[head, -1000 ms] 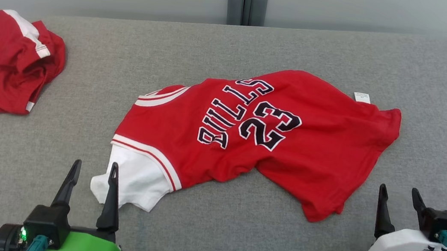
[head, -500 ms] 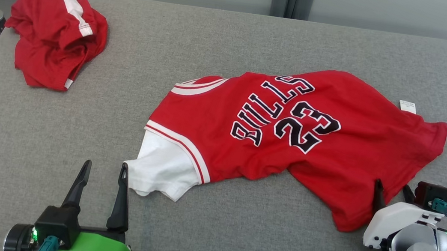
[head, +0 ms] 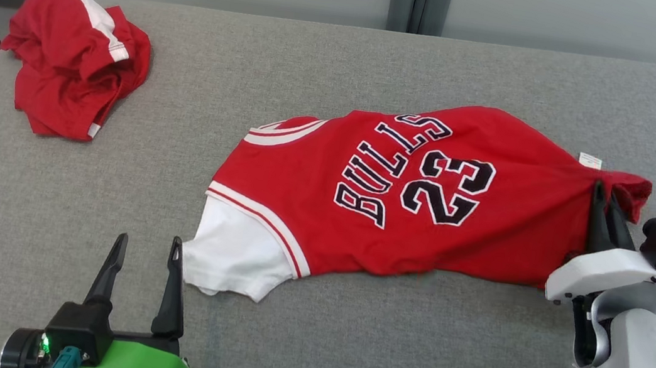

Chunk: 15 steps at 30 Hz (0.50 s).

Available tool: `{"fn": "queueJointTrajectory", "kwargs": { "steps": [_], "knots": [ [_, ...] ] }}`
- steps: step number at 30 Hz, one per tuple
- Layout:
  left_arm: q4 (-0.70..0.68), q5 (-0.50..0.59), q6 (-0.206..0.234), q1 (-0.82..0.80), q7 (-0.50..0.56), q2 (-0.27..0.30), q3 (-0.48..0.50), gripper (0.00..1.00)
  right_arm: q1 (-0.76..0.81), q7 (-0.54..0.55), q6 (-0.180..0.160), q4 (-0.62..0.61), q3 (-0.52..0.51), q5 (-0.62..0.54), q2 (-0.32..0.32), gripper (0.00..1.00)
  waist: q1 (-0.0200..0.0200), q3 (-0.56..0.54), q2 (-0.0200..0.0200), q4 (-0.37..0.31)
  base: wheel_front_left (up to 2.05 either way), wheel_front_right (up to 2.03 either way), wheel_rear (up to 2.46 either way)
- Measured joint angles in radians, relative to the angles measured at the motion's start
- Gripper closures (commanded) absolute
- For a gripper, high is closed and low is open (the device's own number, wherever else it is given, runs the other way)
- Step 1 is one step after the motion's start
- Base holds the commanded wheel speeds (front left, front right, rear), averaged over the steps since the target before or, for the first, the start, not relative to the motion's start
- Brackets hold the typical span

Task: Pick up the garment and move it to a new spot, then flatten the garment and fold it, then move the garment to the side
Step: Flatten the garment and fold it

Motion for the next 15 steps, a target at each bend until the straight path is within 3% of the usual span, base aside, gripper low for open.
{"fn": "queueJointTrajectory", "kwargs": {
  "steps": [8, 11, 15],
  "knots": [
    [-0.007, -0.003, 0.005, 0.000, -0.004, 0.000, -0.007, 0.00, 0.032, 0.118, 0.000, -0.204, 0.002, -0.042, 0.000, 1.00, 0.0000, 0.015, 0.0000, 0.006, 0.00, 0.00, 0.00],
    [-0.007, -0.003, 0.005, -0.010, -0.007, -0.001, -0.013, 0.00, -0.012, 0.173, 0.000, -0.200, 0.002, -0.091, -0.010, 1.00, 0.0000, 0.030, 0.0000, 0.012, 0.00, 0.00, 0.00],
    [-0.005, -0.003, 0.002, -0.037, -0.012, -0.002, -0.026, 0.00, -0.135, 0.216, 0.000, -0.125, 0.016, -0.137, -0.068, 1.00, 0.0000, 0.057, 0.0000, 0.028, 0.00, 0.00, 0.00]
  ]
}}
